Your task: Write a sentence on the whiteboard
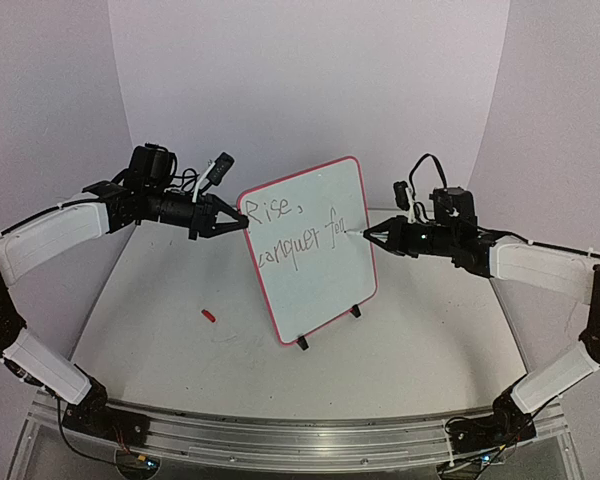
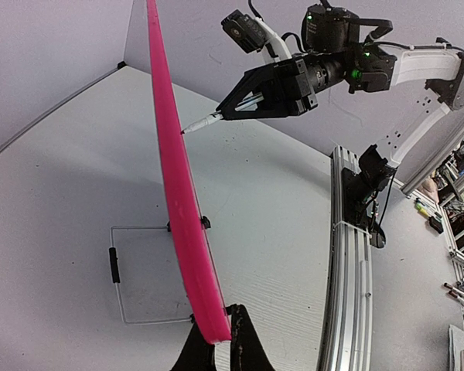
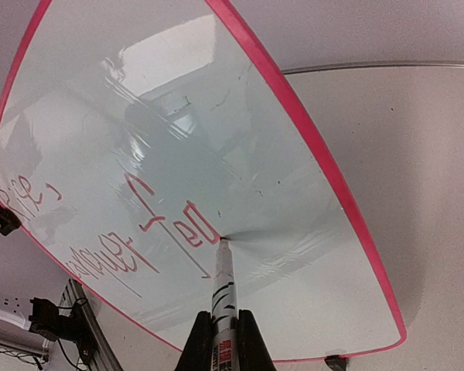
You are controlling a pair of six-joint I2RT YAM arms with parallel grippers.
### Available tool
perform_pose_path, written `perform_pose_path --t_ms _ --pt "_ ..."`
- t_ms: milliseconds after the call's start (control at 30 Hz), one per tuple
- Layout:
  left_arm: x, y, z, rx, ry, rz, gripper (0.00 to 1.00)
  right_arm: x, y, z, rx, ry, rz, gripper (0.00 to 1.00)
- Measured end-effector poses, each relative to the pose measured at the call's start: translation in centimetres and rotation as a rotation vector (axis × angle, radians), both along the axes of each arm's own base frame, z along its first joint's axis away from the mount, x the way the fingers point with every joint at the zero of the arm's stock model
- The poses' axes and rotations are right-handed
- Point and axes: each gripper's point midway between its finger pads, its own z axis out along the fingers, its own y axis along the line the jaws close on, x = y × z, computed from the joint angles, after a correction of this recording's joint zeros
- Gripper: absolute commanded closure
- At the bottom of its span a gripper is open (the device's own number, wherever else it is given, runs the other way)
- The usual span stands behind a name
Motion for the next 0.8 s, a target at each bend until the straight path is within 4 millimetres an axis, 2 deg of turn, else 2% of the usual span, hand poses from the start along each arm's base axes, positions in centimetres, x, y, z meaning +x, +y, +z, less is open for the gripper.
perform_pose_path --t_ms 133,433,533,800 --pt "0.0 0.0 0.0 0.0 0.0 0.001 1.0 -0.1 -0.3 -0.8 -0.013 0.014 -0.012 1.0" --pt "0.0 0.0 0.0 0.0 -0.001 -0.001 1.0 0.0 -0.7 0.0 -0.012 -0.01 -0.035 1.0" --pt "-0.1 0.0 0.1 0.0 -0.003 -0.003 1.0 -0.5 -0.6 1.3 0.007 -0.032 -0.019 1.0" --pt "-0.2 -0.1 0.1 0.0 -0.01 -0.008 1.0 -3.0 -1.1 6.8 0.077 -0.146 0.027 1.0"
